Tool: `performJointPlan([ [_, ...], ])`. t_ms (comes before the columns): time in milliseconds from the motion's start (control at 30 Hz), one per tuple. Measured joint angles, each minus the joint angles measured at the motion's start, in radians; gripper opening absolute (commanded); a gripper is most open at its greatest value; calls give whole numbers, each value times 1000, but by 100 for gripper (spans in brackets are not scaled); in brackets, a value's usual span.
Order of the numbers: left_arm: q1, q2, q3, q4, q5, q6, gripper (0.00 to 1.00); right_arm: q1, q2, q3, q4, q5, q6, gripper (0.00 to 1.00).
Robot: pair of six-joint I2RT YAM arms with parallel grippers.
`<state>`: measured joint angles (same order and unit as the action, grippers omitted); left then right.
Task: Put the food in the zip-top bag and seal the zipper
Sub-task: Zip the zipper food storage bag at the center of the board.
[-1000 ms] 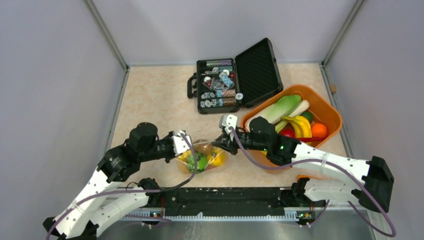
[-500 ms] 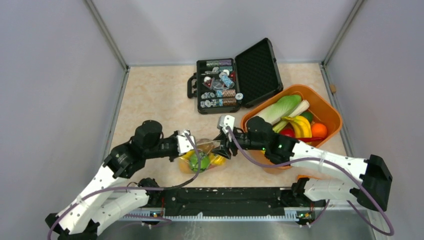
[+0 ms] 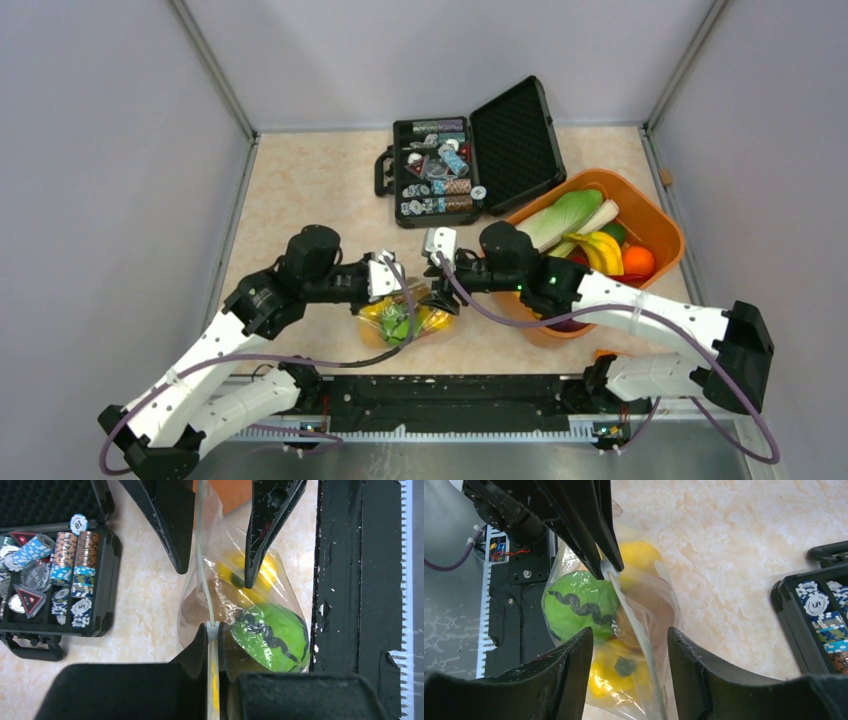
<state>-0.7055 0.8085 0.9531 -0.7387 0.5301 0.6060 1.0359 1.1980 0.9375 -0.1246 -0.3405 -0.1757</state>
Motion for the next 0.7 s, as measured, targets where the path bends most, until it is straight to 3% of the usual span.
performJointPlan([
  [367,0,-103,0,-26,-47,0,0,0,-43,31,-27,-21,-21,62],
  [500,0,-106,0,-28,-49,0,0,0,-10,87,-21,-60,-6,70],
  [600,0,-103,0,-31,-48,0,0,0,46,133,-18,-92,2,70],
  [700,0,-99,0,-33,-49,0,0,0,99,145,-8,-113,12,61],
])
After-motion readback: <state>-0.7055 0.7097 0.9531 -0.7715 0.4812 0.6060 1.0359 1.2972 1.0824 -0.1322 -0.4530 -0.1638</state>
